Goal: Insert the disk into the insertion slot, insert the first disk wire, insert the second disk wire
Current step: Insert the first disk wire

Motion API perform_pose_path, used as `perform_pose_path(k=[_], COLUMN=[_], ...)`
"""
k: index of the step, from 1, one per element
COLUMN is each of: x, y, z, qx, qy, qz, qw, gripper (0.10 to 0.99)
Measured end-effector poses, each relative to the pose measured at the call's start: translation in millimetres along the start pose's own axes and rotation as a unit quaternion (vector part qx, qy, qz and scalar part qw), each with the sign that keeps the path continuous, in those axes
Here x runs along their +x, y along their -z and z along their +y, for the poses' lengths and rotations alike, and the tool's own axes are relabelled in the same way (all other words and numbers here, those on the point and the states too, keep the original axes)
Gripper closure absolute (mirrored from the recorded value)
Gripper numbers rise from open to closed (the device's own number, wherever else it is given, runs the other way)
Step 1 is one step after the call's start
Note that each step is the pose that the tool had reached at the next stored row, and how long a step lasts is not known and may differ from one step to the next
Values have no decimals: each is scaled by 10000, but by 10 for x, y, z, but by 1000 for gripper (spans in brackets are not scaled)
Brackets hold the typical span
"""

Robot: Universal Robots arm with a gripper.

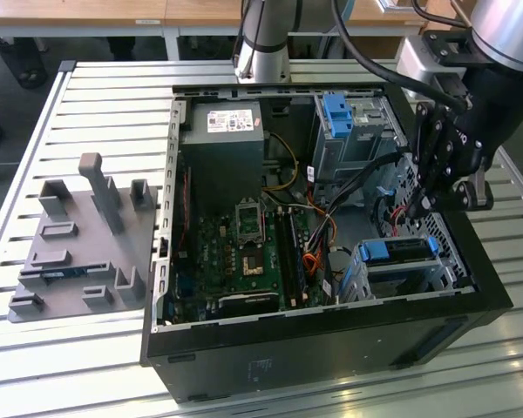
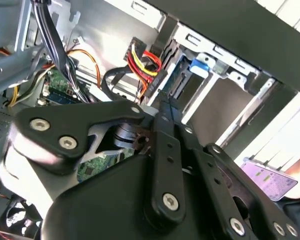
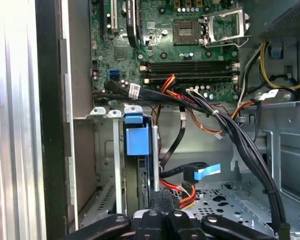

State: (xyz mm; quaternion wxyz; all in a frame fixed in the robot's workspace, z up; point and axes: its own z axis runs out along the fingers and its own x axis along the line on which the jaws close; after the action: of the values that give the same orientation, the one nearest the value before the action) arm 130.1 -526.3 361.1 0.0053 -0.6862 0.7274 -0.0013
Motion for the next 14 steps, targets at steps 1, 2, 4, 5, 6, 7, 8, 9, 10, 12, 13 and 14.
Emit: perform_pose_path(k=[1, 2, 4, 5, 6, 7, 8, 9, 10, 12, 13, 14], x=[-4, -5, -7, -10, -11, -11, -12, -14, -16, -19, -24, -30], y=[-5, -7, -8, -9, -9, -9, -10, -11, -11, -14, -15, -18], z=[-10, -20, -34, -35, -35, -35, -35, -35, -35, -35, -35, -35], qx=[-2, -6, -12, -13, -13, -13, -12, -12, -12, -16, -20, -24], qy=[-5, -8, -12, -27, -69, -127, -185, -239, -296, -388, -413, -432], qz=[0, 6, 11, 11, 11, 12, 12, 12, 13, 15, 16, 17], qw=[10000, 10000, 10000, 10000, 10000, 9999, 9998, 9997, 9996, 9992, 9991, 9991], gripper=[973, 914, 914, 906, 906, 906, 843, 843, 843, 831, 831, 831])
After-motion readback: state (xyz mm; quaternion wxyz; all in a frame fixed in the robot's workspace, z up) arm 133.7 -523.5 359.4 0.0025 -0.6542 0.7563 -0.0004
